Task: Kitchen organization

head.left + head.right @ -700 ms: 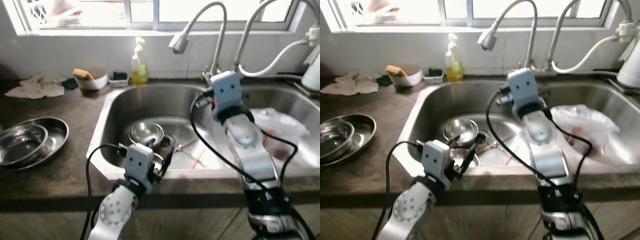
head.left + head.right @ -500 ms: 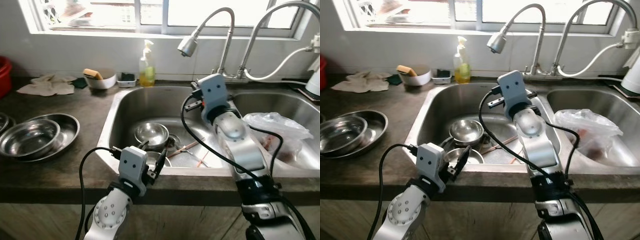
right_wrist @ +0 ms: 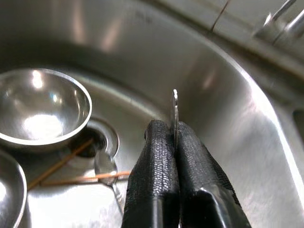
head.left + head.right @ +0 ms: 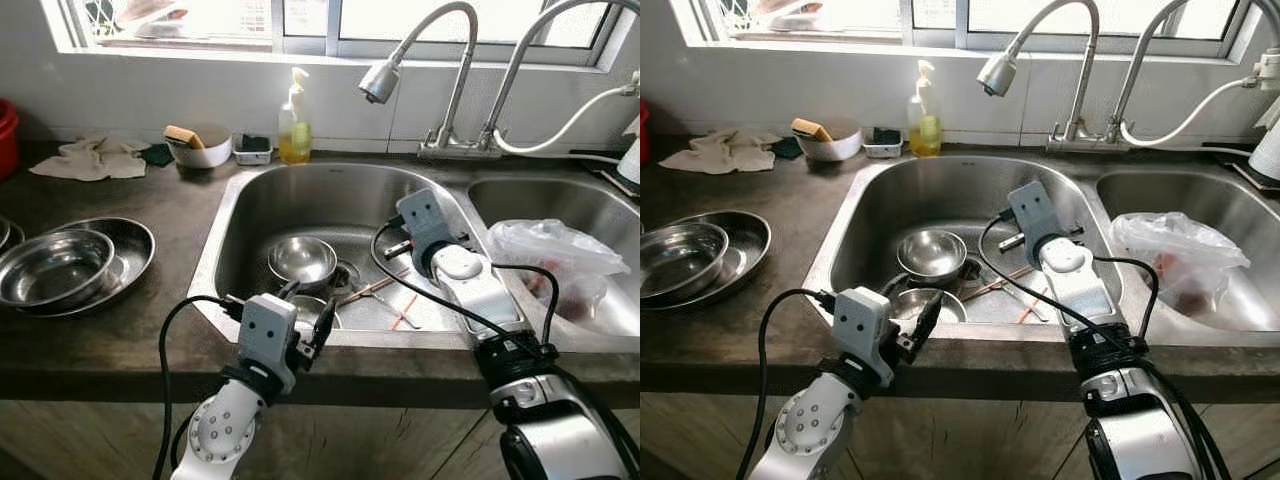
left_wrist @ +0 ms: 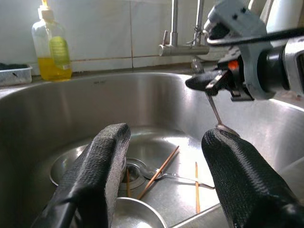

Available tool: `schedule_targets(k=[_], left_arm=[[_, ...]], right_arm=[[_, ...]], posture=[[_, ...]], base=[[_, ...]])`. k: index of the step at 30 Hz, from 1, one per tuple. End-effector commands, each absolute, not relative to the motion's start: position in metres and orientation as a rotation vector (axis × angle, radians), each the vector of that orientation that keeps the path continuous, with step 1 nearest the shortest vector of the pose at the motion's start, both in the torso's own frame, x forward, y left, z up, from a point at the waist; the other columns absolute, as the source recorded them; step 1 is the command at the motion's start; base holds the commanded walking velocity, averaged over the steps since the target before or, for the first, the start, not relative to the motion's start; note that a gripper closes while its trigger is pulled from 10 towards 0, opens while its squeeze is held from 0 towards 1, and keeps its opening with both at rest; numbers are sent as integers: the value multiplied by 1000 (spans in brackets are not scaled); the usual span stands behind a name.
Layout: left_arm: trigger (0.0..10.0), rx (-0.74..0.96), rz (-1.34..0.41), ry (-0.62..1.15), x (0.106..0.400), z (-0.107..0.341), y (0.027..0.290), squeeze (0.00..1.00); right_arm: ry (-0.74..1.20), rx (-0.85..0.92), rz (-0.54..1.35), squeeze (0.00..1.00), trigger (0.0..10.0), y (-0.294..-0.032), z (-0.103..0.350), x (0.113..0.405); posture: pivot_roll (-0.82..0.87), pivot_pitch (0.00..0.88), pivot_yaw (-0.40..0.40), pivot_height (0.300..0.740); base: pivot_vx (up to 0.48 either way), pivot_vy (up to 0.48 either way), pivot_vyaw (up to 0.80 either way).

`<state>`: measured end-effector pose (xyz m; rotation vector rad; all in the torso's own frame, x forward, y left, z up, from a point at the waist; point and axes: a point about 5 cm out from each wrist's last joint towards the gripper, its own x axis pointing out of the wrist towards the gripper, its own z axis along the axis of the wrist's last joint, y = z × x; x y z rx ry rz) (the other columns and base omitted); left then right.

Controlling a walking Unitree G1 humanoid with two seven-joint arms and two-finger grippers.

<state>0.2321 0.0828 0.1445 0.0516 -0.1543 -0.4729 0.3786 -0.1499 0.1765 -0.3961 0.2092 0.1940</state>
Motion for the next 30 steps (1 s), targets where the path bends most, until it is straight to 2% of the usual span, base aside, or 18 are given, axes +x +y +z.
schedule_targets(k=[1, 2, 3, 17, 18, 19, 20, 22, 25, 30], left_arm=[[10000, 49, -473, -151, 229, 147, 81, 0], [10000, 49, -472, -151, 229, 147, 81, 0], [10000, 48, -472, -149, 229, 146, 80, 0], [10000, 52, -464, -147, 230, 146, 82, 0], [10000, 52, -465, -149, 230, 146, 82, 0], [10000, 52, -465, -150, 231, 146, 82, 0], [10000, 53, -466, -150, 231, 146, 82, 0], [10000, 55, -466, -152, 232, 146, 82, 0], [10000, 56, -468, -161, 235, 148, 83, 0], [10000, 63, -470, -169, 237, 149, 83, 0]], right_arm=[[233, -423, 200, 451, 10000, -151, 176, 379], [233, -427, 199, 451, 10000, -151, 175, 379], [235, -422, 205, 1000, 10000, -151, 174, 379], [163, -346, 185, 1000, 10000, -147, 174, 365], [105, -326, 167, 620, 10000, -148, 183, 362], [89, -321, 162, 620, 10000, -148, 185, 361], [55, -308, 148, 0, 10000, -149, 190, 360], [17, -292, 134, 0, 10000, -150, 196, 357], [-151, -234, 103, 0, 10000, -153, 219, 339], [-252, -182, 90, 0, 10000, -156, 227, 314]], posture=[[42, 56, -75, 740], [42, 56, -75, 740], [40, 57, -77, 740], [44, 46, -79, 740], [47, 38, -82, 740], [47, 38, -82, 740], [44, 33, -74, 740], [42, 27, -75, 740], [41, 18, -70, 740], [32, 0, -61, 740]], base=[[0, 0, 0], [0, 0, 0], [0, 0, 0], [0, 0, 0], [0, 0, 0], [0, 0, 0], [0, 0, 0], [0, 0, 0], [0, 0, 0], [0, 0, 0]])
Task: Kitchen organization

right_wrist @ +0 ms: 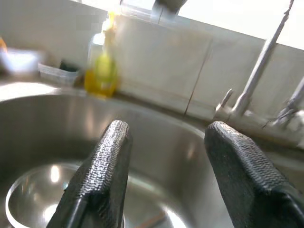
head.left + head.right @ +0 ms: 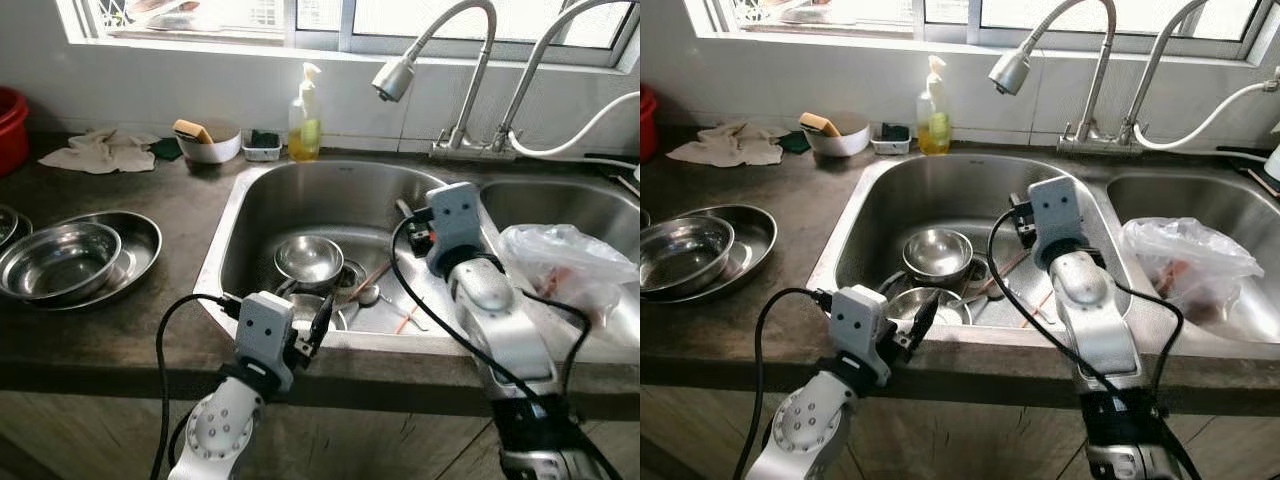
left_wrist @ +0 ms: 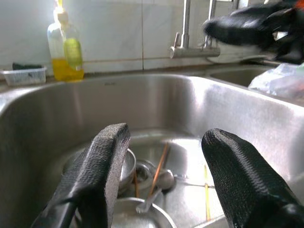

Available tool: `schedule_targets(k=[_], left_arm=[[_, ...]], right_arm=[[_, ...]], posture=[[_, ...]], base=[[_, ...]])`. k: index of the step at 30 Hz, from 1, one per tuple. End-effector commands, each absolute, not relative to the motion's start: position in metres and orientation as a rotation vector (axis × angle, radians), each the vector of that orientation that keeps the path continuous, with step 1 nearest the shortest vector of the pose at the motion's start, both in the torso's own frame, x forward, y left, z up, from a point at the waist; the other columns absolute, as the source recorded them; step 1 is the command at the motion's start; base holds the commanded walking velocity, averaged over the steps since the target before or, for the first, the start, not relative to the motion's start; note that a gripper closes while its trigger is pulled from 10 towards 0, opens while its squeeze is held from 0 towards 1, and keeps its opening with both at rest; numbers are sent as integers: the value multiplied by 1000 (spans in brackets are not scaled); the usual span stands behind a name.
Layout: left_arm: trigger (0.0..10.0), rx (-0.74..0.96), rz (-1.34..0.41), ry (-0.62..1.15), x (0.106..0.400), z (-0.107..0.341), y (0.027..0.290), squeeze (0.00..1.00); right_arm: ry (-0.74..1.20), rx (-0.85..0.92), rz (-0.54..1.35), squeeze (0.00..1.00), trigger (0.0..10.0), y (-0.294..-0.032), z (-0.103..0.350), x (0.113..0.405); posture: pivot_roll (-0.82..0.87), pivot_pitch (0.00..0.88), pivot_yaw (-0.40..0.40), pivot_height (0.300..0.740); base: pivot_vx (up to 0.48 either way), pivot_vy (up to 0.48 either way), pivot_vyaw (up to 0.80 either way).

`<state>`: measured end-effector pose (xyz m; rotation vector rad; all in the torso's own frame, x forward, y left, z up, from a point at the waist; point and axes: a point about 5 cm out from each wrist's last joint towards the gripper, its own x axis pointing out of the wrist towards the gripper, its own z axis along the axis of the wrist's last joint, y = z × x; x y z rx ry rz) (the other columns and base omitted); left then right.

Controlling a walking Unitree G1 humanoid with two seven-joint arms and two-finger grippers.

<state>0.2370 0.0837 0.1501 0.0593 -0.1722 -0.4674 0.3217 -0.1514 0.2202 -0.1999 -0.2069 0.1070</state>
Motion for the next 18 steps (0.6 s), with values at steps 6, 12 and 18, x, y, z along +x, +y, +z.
schedule_targets(k=[6, 12, 18], left_arm=[[10000, 60, -469, -168, 236, 150, 87, 0], [10000, 54, -483, -177, 234, 154, 86, 0], [10000, 22, -477, -179, 233, 158, 84, 0]], right_arm=[[-292, -121, 94, 0, 10000, -161, 220, 281], [-245, -78, 92, 0, 10000, -153, 201, 253], [-218, -63, 85, 0, 10000, -150, 196, 244]], posture=[[27, 0, -51, 740], [23, 0, -33, 740], [14, 0, -31, 740]], base=[[0, 0, 0], [0, 0, 0], [0, 0, 0]])
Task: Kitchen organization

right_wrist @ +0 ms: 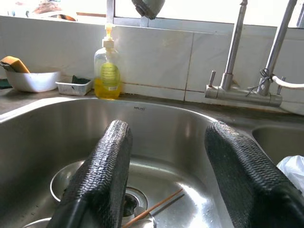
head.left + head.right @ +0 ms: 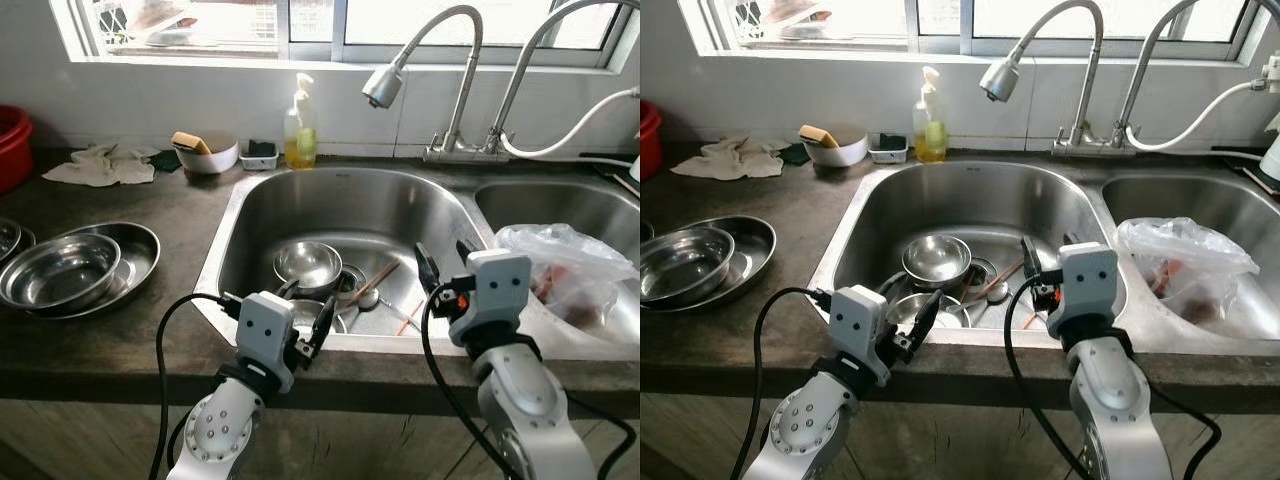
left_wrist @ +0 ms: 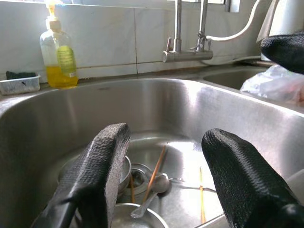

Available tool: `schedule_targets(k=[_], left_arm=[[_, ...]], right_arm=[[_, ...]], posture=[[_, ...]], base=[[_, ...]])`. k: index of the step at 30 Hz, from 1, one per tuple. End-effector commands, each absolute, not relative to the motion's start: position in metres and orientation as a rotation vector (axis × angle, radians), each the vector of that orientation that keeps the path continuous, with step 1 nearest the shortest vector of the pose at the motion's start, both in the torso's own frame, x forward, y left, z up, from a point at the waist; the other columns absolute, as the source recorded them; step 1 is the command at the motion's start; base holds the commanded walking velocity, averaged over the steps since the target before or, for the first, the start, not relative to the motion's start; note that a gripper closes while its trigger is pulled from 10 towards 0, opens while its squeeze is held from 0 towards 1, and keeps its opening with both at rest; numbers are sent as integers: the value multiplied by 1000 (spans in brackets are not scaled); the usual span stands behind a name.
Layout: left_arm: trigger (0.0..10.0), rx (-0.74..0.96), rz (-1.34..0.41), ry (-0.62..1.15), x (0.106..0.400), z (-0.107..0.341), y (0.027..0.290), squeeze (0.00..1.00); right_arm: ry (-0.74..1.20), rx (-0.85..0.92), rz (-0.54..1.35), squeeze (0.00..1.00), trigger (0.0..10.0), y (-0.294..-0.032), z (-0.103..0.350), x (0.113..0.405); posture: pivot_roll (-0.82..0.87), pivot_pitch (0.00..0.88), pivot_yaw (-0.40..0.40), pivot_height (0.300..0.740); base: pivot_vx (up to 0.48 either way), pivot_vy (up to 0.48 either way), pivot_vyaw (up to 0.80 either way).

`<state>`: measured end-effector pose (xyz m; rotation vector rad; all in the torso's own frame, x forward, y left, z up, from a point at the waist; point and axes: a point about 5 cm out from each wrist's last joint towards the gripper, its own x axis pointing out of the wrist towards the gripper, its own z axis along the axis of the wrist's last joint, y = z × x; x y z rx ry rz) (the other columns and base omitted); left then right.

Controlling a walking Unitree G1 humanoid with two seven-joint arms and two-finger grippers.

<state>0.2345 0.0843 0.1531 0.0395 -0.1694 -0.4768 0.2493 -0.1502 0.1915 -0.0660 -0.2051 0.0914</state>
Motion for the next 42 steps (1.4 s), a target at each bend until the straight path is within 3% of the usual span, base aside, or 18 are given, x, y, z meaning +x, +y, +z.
schedule_targets(k=[1, 14, 30, 37, 42], left_arm=[[10000, 21, -478, -180, 233, 158, 83, 0], [10000, 24, -477, -162, 235, 155, 83, 0], [10000, 26, -474, -165, 235, 156, 84, 0], [10000, 30, -473, -162, 235, 155, 83, 0], [10000, 40, -485, -130, 231, 148, 83, 0]], right_arm=[[-218, -62, 85, 0, 10000, -150, 195, 243], [-226, -56, 66, 0, 10000, -154, 199, 251], [-286, -32, 47, 0, 10000, -153, 214, 258], [-297, -43, 68, 0, 10000, -152, 224, 273], [-237, -77, 48, 0, 10000, -161, 228, 299]], posture=[[16, 0, -40, 740], [21, 0, -44, 740], [22, 0, -36, 740], [27, 0, -37, 740], [30, 3, -43, 740]], base=[[0, 0, 0], [0, 332, 614], [0, 0, 800], [0, 0, 800], [0, 0, 0]])
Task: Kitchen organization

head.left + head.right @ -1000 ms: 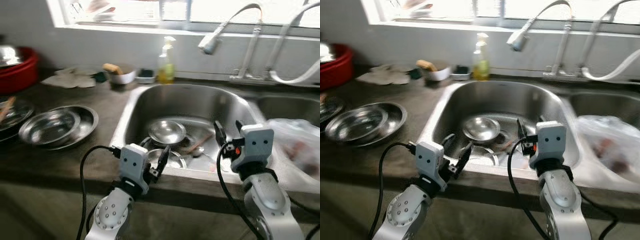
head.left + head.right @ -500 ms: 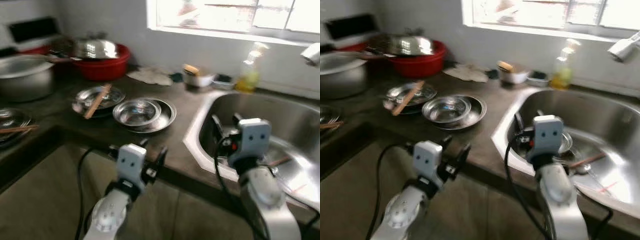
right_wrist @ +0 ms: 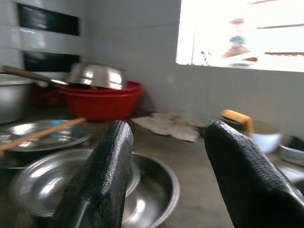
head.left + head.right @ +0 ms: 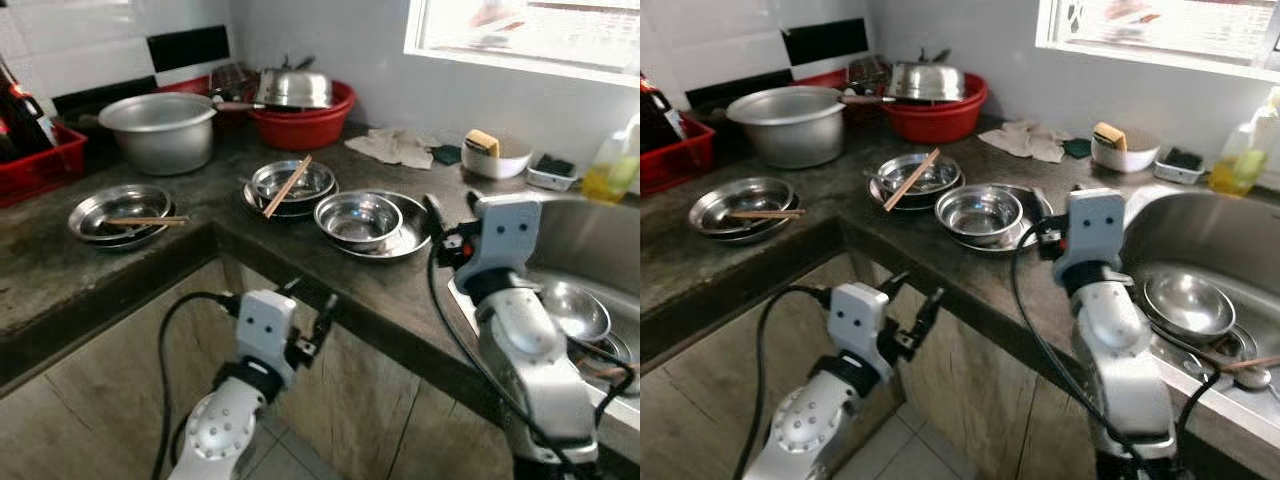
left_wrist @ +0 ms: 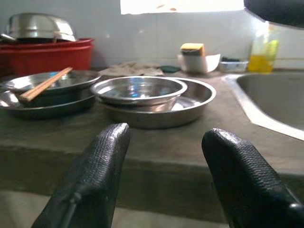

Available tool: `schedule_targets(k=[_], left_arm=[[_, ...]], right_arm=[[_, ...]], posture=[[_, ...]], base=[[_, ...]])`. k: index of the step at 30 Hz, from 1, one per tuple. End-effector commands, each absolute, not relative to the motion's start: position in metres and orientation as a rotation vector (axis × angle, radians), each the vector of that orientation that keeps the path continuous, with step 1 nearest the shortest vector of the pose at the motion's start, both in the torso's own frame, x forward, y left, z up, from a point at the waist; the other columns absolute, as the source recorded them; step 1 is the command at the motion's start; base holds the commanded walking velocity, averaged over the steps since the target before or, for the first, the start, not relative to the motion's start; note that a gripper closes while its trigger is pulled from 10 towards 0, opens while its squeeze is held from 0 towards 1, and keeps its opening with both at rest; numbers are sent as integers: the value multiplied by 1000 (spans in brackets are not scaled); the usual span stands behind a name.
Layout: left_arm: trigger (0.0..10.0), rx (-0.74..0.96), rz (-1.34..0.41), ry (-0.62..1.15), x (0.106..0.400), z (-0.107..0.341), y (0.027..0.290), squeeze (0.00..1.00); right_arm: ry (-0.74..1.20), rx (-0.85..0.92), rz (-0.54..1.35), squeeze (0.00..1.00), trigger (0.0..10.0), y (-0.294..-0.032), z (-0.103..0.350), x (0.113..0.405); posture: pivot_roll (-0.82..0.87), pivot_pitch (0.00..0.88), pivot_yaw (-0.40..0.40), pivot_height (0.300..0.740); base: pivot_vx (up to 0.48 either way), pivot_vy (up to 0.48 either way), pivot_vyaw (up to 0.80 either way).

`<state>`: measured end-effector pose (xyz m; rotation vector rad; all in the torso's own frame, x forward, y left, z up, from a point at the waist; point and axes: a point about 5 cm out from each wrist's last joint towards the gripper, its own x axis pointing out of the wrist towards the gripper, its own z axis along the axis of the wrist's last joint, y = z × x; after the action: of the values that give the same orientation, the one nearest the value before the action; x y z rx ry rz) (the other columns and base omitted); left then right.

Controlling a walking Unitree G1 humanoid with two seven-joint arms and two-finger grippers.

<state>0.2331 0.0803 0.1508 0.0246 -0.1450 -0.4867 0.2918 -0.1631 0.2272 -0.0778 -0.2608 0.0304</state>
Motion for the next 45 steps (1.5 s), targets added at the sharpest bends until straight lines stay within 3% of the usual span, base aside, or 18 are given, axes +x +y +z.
schedule_targets(k=[1, 18, 19, 21, 22, 24, 25, 45], left_arm=[[10000, 40, -485, -130, 231, 148, 83, 0], [10000, 65, -430, -99, 226, 141, 94, 0], [10000, 63, -431, -97, 225, 141, 94, 0], [10000, 57, -431, -92, 223, 140, 92, 0], [10000, 51, -431, -90, 221, 140, 92, 0], [10000, 50, -432, -90, 221, 140, 91, 0], [10000, 44, -443, -96, 219, 141, 89, 0], [10000, 37, -503, -103, 213, 143, 79, 0]], right_arm=[[-237, -77, 48, 0, 10000, -161, 228, 299], [69, 82, 240, 0, 10000, -137, 231, 373], [67, 68, 244, 1000, 10000, -135, 232, 375], [90, 50, 250, 1000, 10000, -133, 232, 382], [102, 45, 261, 894, 10000, -130, 234, 386], [98, 40, 265, 894, 10000, -129, 235, 387], [121, 4, 224, 0, 10000, -130, 235, 392], [266, 95, 156, 0, 10000, -138, 227, 409]], posture=[[30, 3, -43, 740], [50, 39, -69, 740], [50, 42, -72, 740], [54, 44, -78, 740], [55, 45, -82, 740], [56, 47, -83, 740], [56, 50, -86, 740], [53, 59, -92, 740]], base=[[0, 0, 0], [0, 0, 0], [0, 0, 0], [0, 0, 0], [0, 0, 0], [0, 0, 0], [0, 0, 0], [0, 0, 0]])
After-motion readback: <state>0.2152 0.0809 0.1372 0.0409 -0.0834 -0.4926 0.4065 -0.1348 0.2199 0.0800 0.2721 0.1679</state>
